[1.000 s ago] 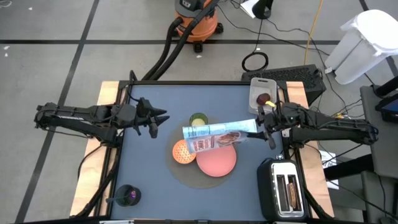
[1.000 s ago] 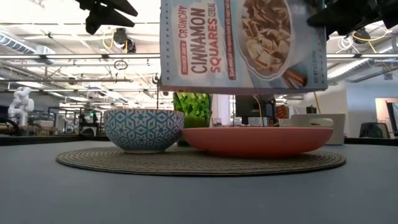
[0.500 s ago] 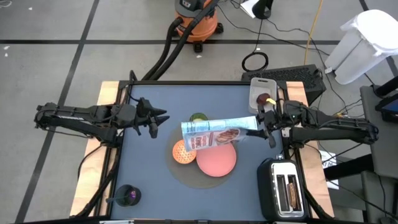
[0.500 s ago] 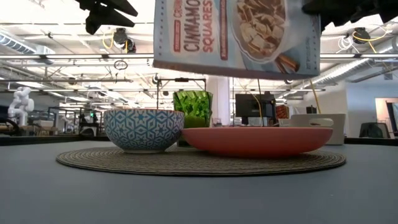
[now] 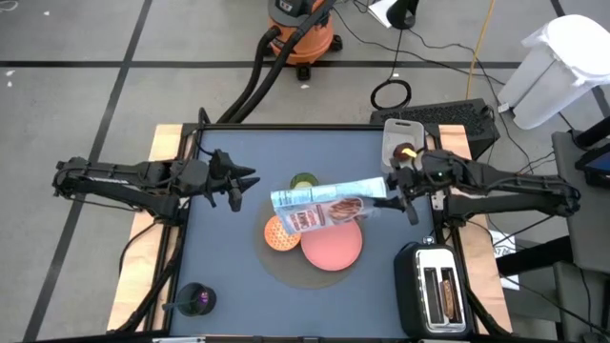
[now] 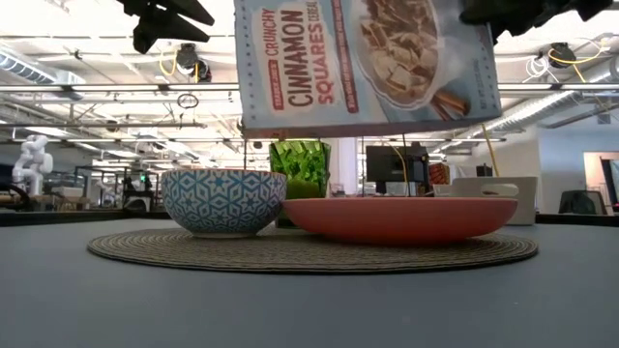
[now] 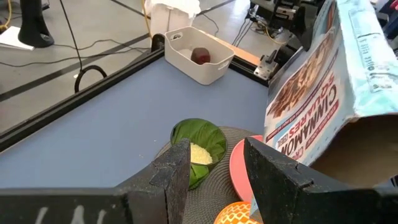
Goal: Arrange a breakfast setting
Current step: Pour the cereal from the blue cereal box into the orange bowl
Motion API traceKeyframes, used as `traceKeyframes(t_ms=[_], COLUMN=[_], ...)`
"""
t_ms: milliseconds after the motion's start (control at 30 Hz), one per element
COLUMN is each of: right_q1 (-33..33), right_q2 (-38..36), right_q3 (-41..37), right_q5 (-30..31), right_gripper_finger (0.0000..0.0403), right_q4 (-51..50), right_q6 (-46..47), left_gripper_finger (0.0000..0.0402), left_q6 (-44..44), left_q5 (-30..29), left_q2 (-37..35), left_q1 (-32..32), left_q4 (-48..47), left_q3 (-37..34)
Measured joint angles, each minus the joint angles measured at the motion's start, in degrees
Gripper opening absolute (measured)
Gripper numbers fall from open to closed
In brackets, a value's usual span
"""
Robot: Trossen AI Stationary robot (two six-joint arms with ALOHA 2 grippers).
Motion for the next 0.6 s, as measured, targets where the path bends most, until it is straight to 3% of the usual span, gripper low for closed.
traceKeyframes(t_ms=[400,600], right_q1=[0.0,0.0], right_q2=[6.7,9.6], right_q3=[8.6,9.1], right_q5=[0.0,0.0], right_gripper_finger=[0.0144,0.0144], right_q4=[-7.4,-8.4], right_q6=[-1.0,-0.6], left_gripper_finger=[0.0157,0.0157], left_q6=[0.0,0.0], left_q5=[0.0,0.0], left_q2=[0.0,0.0], left_q1=[0.0,0.0], left_q4=[0.0,0.0], left_q3=[0.0,0.0])
